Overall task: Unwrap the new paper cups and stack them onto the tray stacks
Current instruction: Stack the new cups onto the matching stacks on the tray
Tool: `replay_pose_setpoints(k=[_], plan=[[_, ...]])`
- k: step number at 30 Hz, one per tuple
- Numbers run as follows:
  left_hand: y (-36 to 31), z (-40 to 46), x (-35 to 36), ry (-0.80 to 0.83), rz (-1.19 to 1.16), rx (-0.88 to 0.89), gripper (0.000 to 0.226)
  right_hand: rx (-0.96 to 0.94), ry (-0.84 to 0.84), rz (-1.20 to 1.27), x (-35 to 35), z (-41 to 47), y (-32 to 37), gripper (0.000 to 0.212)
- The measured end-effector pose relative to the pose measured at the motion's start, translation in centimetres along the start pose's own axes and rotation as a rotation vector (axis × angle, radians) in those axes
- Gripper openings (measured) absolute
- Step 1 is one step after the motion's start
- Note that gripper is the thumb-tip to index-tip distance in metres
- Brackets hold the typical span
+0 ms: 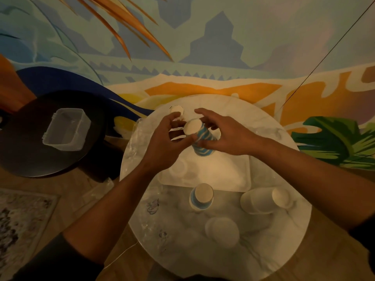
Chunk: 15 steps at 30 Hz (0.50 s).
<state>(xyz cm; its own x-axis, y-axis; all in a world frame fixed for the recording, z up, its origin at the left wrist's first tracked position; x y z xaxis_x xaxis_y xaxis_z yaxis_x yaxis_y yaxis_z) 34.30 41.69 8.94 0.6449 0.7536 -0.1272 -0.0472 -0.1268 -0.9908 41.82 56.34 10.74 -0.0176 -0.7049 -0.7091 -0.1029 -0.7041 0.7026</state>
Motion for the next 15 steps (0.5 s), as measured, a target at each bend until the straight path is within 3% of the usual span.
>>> replay_pose_setpoints(k=[3, 9, 12, 15], plan=[[1.5, -0.8, -0.2, -0.020, 0.033, -0.074, 0.074, 0.010, -0.036, -0.049, -0.2, 2.3, -2.8, 0.089], [4.8, -5.6, 3.6, 0.463, 0.284, -0.034, 0.077, 0.132, -0.044, -0.222, 1.6, 5.6, -9.6, 0.076], [7.0, -7.5, 5.2, 0.597, 0.401, -0.010, 0.090, 0.187, -0.017, -0.288, 3.1, 6.0, -11.6, 0.073], [8.4, -8.4, 6.4, 0.655, 0.454, 0.019, 0.085, 0.228, 0.004, -0.336, 4.5, 6.1, -13.3, 0.071]])
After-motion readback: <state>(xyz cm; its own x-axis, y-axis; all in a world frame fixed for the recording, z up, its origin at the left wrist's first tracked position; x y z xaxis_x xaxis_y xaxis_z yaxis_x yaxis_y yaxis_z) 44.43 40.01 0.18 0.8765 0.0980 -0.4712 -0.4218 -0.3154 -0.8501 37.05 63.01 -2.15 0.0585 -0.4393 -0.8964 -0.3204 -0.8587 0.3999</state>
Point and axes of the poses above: each hand's wrist, its own z-axis towards the middle knuckle, its own x-axis out of the palm, y = z × x, the point moved 9 cm from there along z, towards the middle knuckle, and after that the axes turned 1 degree about -y, right-handed, at the moved point
